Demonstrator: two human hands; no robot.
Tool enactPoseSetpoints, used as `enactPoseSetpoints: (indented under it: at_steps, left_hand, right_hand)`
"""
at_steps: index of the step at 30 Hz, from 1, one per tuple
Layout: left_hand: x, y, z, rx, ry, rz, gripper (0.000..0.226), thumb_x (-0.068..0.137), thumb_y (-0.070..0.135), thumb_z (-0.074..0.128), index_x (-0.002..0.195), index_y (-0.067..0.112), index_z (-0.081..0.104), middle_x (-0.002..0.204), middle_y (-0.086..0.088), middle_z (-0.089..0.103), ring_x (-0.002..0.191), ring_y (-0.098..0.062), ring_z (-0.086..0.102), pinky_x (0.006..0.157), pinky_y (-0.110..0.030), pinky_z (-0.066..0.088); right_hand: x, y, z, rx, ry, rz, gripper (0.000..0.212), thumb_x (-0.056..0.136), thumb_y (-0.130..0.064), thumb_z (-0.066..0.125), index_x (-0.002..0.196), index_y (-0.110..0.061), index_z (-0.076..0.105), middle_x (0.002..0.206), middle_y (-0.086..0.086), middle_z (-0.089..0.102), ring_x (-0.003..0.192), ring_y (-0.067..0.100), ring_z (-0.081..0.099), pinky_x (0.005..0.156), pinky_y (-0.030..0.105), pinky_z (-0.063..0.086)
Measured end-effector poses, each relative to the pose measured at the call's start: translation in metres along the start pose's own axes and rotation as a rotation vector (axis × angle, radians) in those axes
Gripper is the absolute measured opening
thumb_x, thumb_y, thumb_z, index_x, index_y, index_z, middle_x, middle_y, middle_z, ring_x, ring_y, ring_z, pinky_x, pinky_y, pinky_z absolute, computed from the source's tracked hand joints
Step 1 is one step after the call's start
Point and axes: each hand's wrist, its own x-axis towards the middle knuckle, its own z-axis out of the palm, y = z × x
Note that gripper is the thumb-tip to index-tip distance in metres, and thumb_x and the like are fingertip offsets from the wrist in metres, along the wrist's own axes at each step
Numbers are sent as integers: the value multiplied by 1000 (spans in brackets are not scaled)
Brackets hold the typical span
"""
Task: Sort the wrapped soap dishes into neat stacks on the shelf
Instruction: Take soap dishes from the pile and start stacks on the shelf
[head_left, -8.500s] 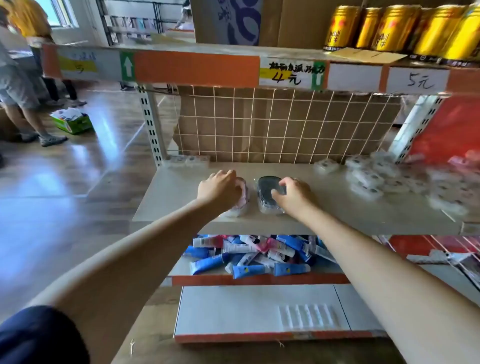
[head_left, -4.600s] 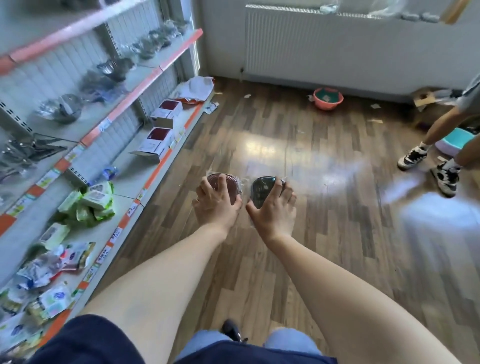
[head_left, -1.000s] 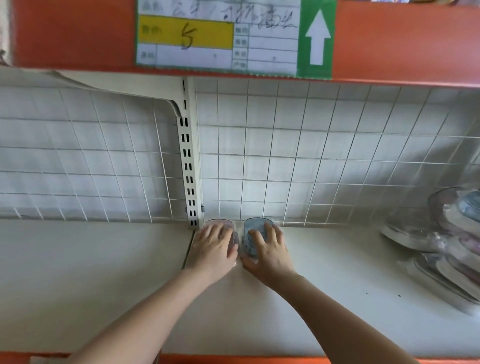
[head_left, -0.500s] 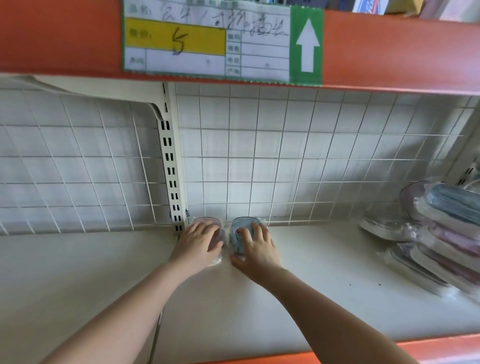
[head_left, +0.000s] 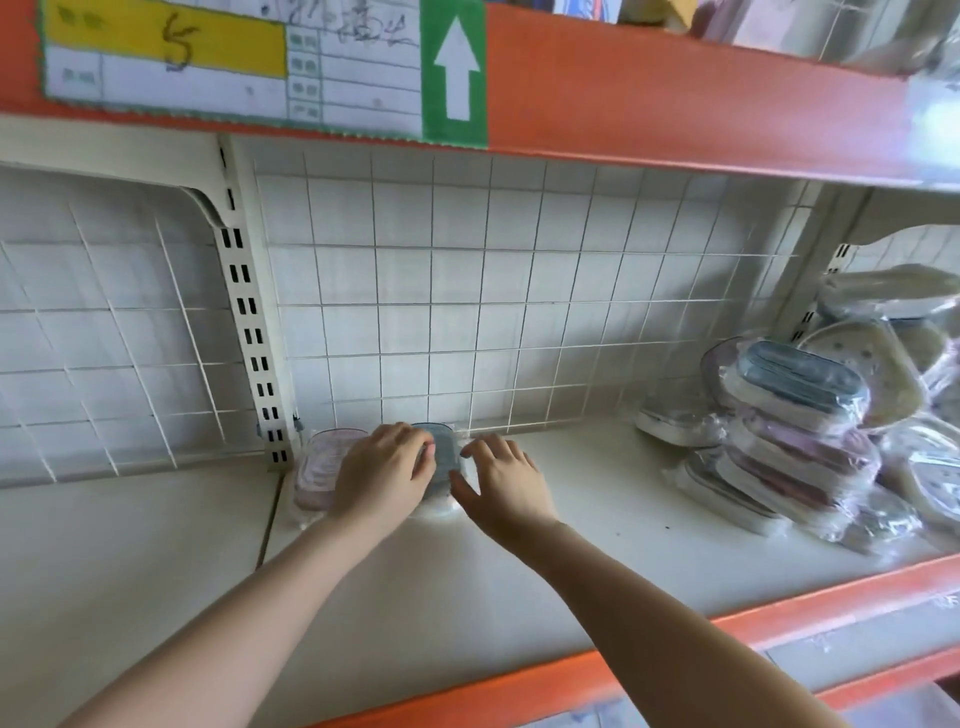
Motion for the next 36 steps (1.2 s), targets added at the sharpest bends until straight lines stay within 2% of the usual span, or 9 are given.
enactPoseSetpoints:
  at_steps: [7,11,15,18,22,25,29,32,36]
  left_hand:
    - [30,78,23,-120,-65,-17,35,84,35,35,82,16,65,78,0,68,68,-28,65,53,-33,49]
    - [47,122,34,-223,-80,-4,18,91,28,51,95,16,64,93,-5,68,86,-32,64,64,-36,49]
    - [65,173,38,-331,-90,31,22,94,30,47,102,15,61,102,-6,65,97,-31,60,71,-35,47]
    - [83,213,41,-430,-111,-4,22,94,32,46,106,18,59,111,-1,63,105,-27,58,79,-34,47]
    - [107,263,51,-566,-161,-84,20,92,32,51,105,19,58,113,-1,64,100,-25,60,78,-32,47]
    - [123,295,65,-644,-203,-187,22,91,29,52,107,15,56,114,-7,62,103,-28,58,83,-34,47]
    - [145,323,80,-675,-183,-321,39,91,27,55,123,7,46,123,-18,52,113,-33,50,89,-35,39]
    - [156,337,88,-696,-216,-469,46,92,29,55,129,6,40,128,-22,47,117,-35,47,91,-35,37]
    - [160,352,93,-753,-242,-556,36,93,24,54,121,6,42,127,-23,48,117,-34,47,89,-33,37]
  right_hand:
    - [-23,61,-54,-121,105,115,39,89,-42,51,116,-15,58,116,4,58,111,27,52,90,37,40]
    - [-37,90,-92,-211,249,174,47,82,-48,39,104,-15,62,100,5,61,95,29,59,83,37,47]
    - [-49,118,-134,-294,393,206,41,79,-45,42,94,-13,61,90,7,60,85,31,59,74,36,50]
    - [-56,144,-166,-309,431,219,42,79,-45,43,98,-11,60,102,9,61,92,32,58,77,38,49]
    - [-65,183,-202,-282,478,258,43,81,-43,51,108,-11,59,110,12,57,100,35,55,82,41,48]
    - [-67,212,-224,-275,413,306,49,84,-40,63,121,-9,54,124,13,51,113,35,46,87,43,45]
    - [-61,244,-241,-248,333,329,60,85,-48,59,132,-13,45,132,11,44,123,31,38,98,40,37]
    - [-57,259,-245,-207,301,323,62,84,-50,58,133,-15,43,132,11,43,124,31,38,98,41,38]
    - [-47,272,-245,-182,199,292,71,83,-58,53,135,-13,40,133,13,42,123,33,38,99,43,39]
